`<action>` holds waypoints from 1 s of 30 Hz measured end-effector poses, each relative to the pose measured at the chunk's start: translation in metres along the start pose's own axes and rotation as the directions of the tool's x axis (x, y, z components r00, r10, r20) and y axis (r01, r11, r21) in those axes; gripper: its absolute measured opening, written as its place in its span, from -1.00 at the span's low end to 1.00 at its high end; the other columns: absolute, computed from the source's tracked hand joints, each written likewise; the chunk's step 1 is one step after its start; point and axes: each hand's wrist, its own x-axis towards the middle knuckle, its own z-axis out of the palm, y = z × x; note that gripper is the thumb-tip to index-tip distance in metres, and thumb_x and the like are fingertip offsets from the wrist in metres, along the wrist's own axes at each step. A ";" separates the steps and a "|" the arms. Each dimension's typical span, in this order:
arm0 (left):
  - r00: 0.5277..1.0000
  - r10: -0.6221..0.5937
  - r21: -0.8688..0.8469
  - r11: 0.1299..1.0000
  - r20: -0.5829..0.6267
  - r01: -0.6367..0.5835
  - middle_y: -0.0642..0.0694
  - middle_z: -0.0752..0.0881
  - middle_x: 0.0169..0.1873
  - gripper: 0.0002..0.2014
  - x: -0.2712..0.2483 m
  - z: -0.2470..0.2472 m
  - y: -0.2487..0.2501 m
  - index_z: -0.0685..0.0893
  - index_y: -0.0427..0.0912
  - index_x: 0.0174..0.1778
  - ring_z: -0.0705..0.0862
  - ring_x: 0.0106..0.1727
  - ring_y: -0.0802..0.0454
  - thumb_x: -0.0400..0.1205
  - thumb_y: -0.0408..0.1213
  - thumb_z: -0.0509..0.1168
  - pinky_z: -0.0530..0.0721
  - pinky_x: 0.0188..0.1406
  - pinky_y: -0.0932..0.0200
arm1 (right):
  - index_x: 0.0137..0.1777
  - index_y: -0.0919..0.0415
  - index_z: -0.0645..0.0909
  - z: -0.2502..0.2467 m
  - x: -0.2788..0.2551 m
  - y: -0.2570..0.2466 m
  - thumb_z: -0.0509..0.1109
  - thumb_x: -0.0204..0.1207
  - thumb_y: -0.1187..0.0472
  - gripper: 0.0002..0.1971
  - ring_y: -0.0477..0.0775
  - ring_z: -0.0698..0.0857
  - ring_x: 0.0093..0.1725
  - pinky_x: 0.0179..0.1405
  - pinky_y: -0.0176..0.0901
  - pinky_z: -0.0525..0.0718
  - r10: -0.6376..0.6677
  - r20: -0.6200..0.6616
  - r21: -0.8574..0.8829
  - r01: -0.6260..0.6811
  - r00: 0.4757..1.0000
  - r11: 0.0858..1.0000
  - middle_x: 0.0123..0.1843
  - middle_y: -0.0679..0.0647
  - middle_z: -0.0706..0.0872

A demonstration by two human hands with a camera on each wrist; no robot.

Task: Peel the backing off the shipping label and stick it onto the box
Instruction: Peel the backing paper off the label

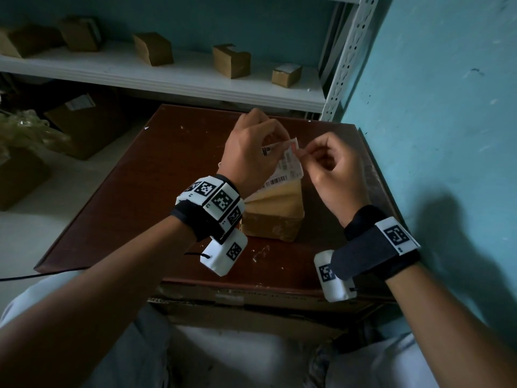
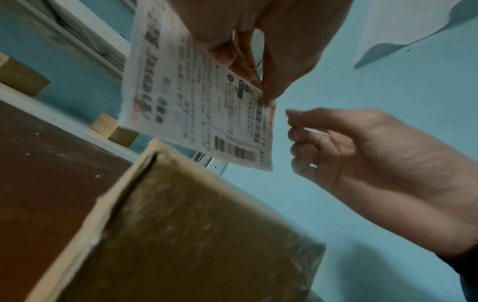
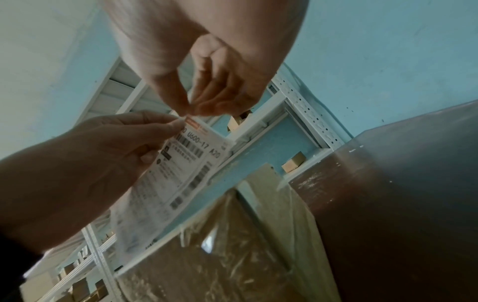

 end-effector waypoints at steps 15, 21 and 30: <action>0.984 -0.108 -0.408 0.899 0.143 0.158 -0.10 0.74 -0.14 -0.89 -0.004 0.001 0.021 0.59 -0.35 0.02 0.77 -0.21 0.16 0.63 -0.40 0.31 0.70 -0.29 0.33 | 0.14 0.29 0.61 0.007 0.000 -0.005 0.28 0.67 0.28 -0.86 -0.15 0.73 0.05 0.07 -0.16 0.74 -0.112 0.001 0.044 0.112 0.994 0.993 0.06 0.00 0.74; 0.933 -0.219 -0.429 0.841 0.286 0.329 -0.11 0.77 -0.17 -0.93 -0.012 0.004 0.018 0.66 -0.28 0.00 0.80 -0.23 0.14 0.64 -0.40 0.29 0.77 -0.25 0.24 | 0.06 0.29 0.67 0.005 -0.001 0.003 0.32 0.66 0.26 -0.87 -0.09 0.70 0.00 0.01 -0.22 0.68 -0.218 0.041 -0.129 0.222 0.975 0.967 -0.02 0.05 0.74; 0.882 -0.289 -0.429 0.789 0.373 0.440 -0.18 0.80 -0.18 -0.87 -0.016 0.006 0.010 0.73 -0.34 0.04 0.82 -0.19 0.06 0.65 -0.42 0.30 0.79 -0.10 0.15 | 0.06 0.24 0.71 0.004 -0.004 0.011 0.39 0.60 0.30 -0.89 -0.34 0.70 -0.06 -0.01 -0.52 0.63 -0.173 0.064 -0.182 0.182 0.983 0.966 -0.05 -0.10 0.76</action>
